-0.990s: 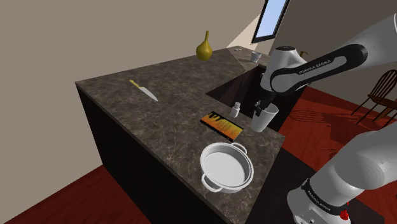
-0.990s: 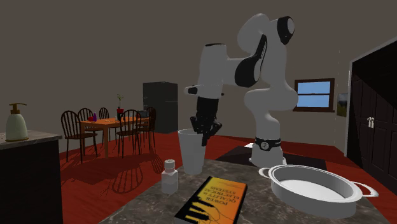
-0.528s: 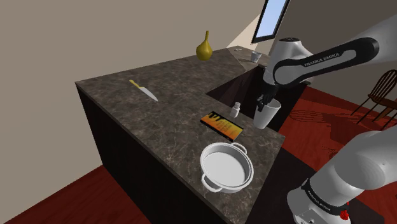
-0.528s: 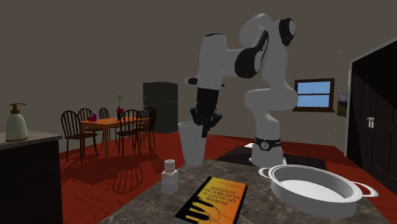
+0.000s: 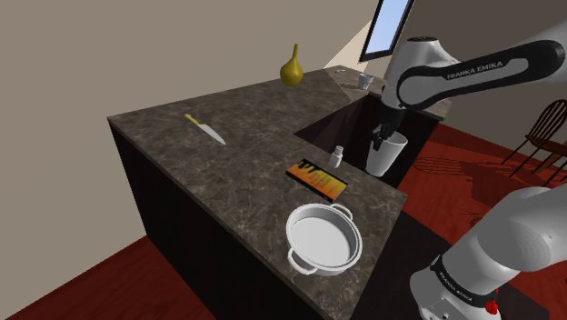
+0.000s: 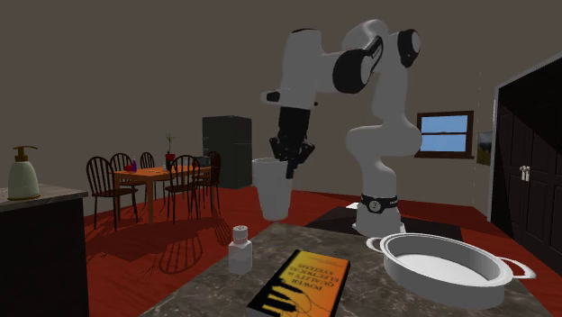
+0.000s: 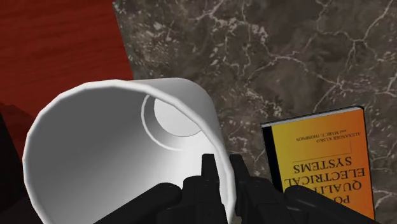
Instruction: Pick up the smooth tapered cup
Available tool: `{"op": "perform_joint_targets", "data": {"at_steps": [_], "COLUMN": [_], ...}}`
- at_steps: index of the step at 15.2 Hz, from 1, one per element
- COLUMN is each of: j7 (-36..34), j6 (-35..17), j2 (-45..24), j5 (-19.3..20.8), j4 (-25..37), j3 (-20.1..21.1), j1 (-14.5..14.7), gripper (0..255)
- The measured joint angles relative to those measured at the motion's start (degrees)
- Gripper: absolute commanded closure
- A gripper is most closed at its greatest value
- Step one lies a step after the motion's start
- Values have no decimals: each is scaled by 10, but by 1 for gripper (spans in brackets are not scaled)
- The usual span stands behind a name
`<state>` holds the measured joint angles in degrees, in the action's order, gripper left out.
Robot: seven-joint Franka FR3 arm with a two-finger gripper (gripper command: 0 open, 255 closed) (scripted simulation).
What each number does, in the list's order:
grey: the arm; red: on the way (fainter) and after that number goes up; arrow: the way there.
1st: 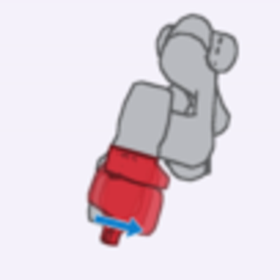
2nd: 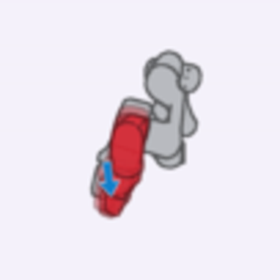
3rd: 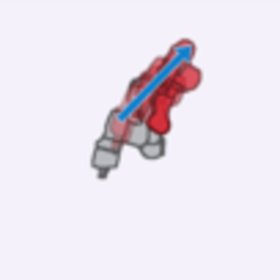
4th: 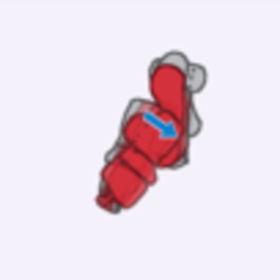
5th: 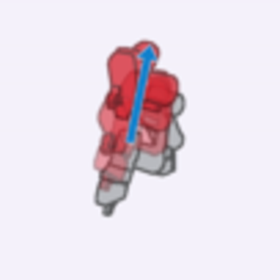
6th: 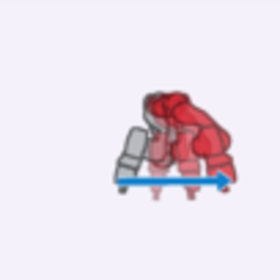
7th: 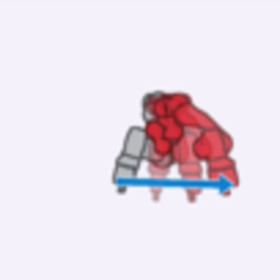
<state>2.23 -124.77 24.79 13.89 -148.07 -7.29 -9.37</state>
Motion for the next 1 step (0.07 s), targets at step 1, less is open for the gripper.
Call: {"op": "perform_joint_targets", "data": {"at_steps": [1], "j7": [1], "j6": [6], "j2": [2], "j5": [-1], "j4": [4], "j3": [0], "j1": [0], "gripper": [255]}}
